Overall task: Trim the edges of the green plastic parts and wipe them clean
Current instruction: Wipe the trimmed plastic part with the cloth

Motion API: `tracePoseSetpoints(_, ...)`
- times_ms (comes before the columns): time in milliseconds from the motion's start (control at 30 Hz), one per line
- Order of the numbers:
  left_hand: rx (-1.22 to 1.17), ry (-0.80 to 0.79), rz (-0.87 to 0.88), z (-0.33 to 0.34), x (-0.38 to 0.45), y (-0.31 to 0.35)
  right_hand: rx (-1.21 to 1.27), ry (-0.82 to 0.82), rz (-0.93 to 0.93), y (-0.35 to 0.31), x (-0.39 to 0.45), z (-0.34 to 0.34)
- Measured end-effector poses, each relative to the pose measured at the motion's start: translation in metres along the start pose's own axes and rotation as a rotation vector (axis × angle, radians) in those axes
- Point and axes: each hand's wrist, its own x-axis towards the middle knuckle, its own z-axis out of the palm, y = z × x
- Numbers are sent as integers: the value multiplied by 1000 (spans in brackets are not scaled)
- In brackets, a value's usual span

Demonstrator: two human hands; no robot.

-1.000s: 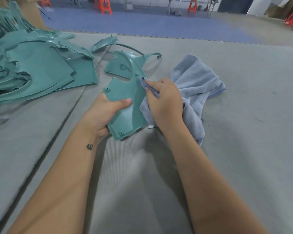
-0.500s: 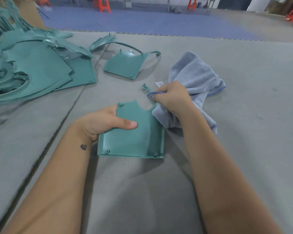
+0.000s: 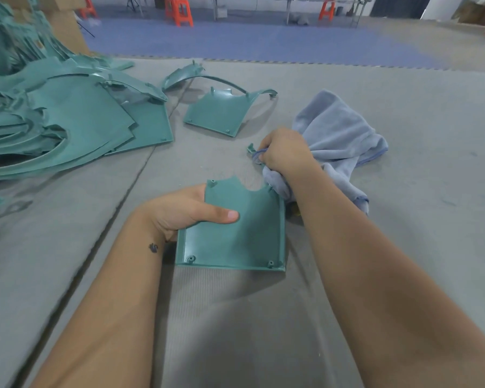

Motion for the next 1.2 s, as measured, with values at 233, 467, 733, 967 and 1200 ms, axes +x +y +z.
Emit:
tracePoseSetpoints(233, -53, 0, 9, -3, 3, -2, 16, 16, -44, -2, 10, 6)
tracePoseSetpoints(467, -143, 61, 42, -8, 5, -4, 196, 91, -31, 10, -5, 0)
tracePoseSetpoints(733, -238, 314, 120, 0, 18, 1, 456, 341, -155, 7, -69, 8)
tracePoseSetpoints(967, -267, 452, 32, 0, 22, 1, -184, 234, -277, -7, -103, 7)
tracePoseSetpoints(1200, -280, 498, -82, 4, 19, 6, -116, -42, -451, -15, -126, 3)
